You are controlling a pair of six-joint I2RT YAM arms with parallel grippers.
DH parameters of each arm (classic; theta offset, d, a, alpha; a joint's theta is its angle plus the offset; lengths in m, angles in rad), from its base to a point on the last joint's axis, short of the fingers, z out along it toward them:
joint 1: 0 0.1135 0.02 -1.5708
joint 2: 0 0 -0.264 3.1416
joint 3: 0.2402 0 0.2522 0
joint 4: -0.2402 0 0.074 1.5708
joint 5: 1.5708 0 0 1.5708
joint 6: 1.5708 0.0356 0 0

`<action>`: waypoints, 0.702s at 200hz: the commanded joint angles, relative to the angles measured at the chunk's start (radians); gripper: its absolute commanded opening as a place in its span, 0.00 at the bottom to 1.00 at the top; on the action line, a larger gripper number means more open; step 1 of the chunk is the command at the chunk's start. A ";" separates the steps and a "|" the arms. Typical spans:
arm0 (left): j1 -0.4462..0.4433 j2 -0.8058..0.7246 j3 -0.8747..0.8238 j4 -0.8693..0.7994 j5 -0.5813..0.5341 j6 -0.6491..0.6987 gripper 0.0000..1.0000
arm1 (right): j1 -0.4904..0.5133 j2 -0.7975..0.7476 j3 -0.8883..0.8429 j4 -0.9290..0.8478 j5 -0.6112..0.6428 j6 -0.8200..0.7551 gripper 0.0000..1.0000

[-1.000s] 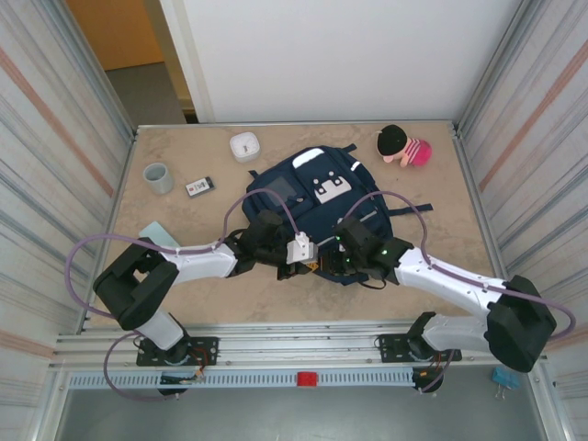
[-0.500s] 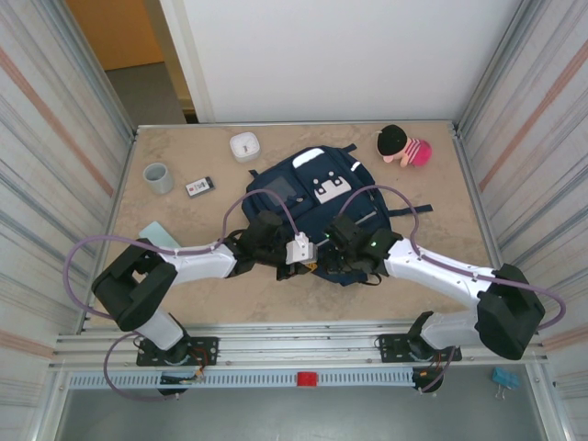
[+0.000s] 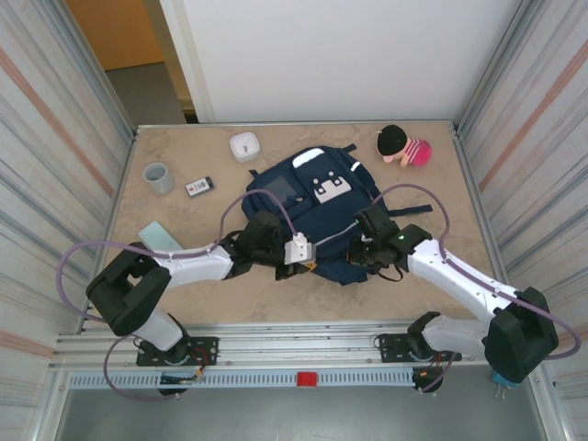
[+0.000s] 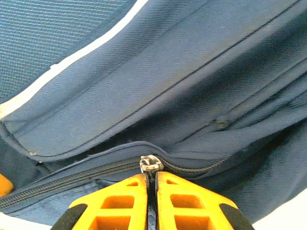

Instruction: Pack the student bag

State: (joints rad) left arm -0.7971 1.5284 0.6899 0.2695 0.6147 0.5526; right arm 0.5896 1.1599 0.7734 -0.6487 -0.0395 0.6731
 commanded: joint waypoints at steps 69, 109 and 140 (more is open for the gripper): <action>0.017 -0.066 -0.001 -0.008 0.043 0.010 0.00 | -0.038 0.076 -0.019 -0.019 -0.111 -0.171 0.34; 0.017 -0.068 -0.002 -0.010 0.035 0.009 0.00 | -0.006 0.144 0.032 -0.109 0.021 -0.193 0.28; 0.018 -0.075 -0.005 -0.038 0.008 0.023 0.00 | -0.015 0.181 0.063 -0.186 0.105 -0.215 0.14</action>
State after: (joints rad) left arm -0.7864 1.5108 0.6800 0.2298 0.6075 0.5568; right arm 0.5854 1.3018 0.8188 -0.7010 -0.0822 0.4957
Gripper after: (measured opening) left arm 0.054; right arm 0.180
